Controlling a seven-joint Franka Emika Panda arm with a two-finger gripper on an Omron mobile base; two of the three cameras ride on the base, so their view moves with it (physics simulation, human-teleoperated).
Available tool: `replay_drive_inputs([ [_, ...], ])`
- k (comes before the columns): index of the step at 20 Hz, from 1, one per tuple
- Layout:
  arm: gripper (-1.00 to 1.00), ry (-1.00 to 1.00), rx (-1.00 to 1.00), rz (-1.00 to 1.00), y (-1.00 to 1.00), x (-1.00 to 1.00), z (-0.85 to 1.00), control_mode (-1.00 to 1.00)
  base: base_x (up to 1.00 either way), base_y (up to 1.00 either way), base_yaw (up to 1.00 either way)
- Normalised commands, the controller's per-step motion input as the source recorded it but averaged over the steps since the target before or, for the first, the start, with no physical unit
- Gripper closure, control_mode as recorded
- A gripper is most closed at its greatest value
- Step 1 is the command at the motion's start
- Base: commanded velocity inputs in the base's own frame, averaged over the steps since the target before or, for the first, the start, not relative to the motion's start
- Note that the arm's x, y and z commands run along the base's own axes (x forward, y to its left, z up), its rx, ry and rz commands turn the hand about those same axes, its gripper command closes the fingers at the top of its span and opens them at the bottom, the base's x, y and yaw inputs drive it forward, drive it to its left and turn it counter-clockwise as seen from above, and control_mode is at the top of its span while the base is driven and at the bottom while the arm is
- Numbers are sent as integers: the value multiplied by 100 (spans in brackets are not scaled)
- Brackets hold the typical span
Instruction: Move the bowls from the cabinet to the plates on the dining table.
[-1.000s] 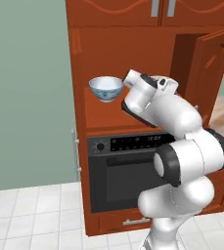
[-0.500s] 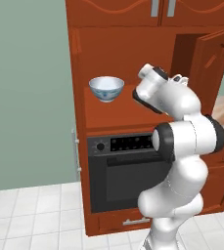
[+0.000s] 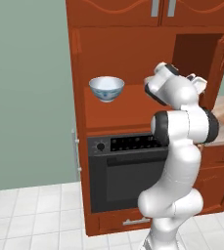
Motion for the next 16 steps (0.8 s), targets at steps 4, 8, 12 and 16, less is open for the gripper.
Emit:
replay_drive_inputs([
  [4, -100, -1, -10, -23, -57, -4, -10, -100, 0, 0, 0],
  [8, -100, -8, -10, -22, -57, -1, -16, -100, 0, 0, 0],
  [12, -100, -11, -9, -20, -59, 0, -17, -100, 0, 0, 0],
  [16, -100, -14, -8, -16, -59, 0, -14, -100, 0, 0, 0],
])
